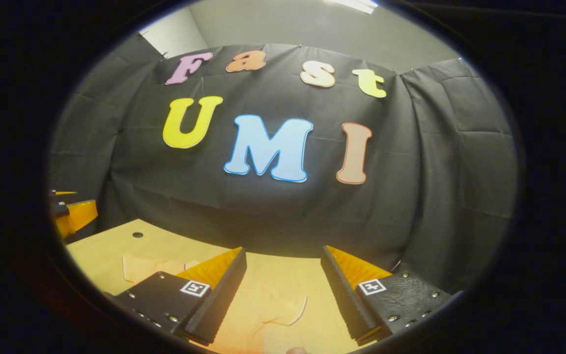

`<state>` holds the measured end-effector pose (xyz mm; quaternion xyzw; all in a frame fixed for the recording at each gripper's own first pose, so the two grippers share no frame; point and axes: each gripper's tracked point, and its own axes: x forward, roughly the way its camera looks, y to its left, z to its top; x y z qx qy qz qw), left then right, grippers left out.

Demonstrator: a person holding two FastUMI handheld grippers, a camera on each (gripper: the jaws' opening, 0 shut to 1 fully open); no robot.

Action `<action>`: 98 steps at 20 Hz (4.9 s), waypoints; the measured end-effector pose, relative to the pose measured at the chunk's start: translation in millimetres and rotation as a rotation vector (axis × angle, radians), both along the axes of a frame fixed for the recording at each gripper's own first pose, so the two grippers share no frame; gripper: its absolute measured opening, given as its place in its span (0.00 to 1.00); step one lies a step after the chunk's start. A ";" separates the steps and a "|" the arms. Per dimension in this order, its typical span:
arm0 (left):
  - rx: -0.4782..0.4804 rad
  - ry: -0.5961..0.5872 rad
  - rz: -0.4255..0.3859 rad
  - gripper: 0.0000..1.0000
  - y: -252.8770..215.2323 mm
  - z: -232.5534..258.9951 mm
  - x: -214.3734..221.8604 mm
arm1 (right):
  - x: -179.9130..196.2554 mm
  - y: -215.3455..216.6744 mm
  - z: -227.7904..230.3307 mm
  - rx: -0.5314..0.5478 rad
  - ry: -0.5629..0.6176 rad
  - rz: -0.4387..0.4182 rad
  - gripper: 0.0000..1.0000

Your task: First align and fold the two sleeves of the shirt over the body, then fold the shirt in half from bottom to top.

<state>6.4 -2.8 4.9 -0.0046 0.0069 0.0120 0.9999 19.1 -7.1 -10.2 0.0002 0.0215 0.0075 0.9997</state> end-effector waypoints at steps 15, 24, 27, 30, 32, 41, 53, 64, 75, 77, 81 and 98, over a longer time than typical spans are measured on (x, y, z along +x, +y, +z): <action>0.015 -0.008 0.074 0.99 13.4 7.0 -20.6 | 83.1 -24.3 -93.6 0.049 0.200 -0.007 0.95; 0.020 0.015 0.112 0.97 17.4 -5.8 -32.3 | 135.5 -34.3 -169.6 0.066 0.380 -0.012 0.95; 0.020 0.030 0.117 0.99 16.8 -12.4 -37.0 | 144.4 -29.4 -195.7 0.095 0.456 -0.004 0.95; 0.004 0.044 0.128 0.99 21.1 -18.4 -44.3 | 149.7 -30.8 -227.1 0.135 0.536 -0.011 0.95; -0.010 0.055 0.145 0.99 26.9 -22.2 -47.1 | 154.9 -31.9 -245.9 0.145 0.579 -0.028 0.95; -0.025 0.083 0.178 0.94 35.3 -39.3 -56.0 | 167.1 -29.2 -305.2 0.210 0.744 -0.045 0.95; -0.036 0.073 0.169 0.94 30.5 -44.9 -47.8 | 168.3 -26.7 -313.4 0.206 0.779 -0.021 0.26; -0.053 0.065 0.175 0.94 35.0 -47.9 -50.7 | 171.0 12.0 -242.3 0.029 0.583 0.096 0.01; -0.054 0.057 0.170 0.94 34.2 -52.1 -48.8 | 150.4 92.6 -239.8 -0.054 0.617 0.305 0.01; -0.054 0.063 0.172 0.94 37.7 -54.7 -48.8 | 147.1 105.5 -245.5 -0.028 0.646 0.328 0.01; -0.063 0.071 0.174 0.94 45.9 -60.6 -49.3 | 143.8 123.0 -252.7 0.010 0.678 0.363 0.04; -0.118 0.175 0.011 0.94 83.0 -126.7 56.8 | 95.1 122.4 -162.9 0.065 0.536 0.285 0.97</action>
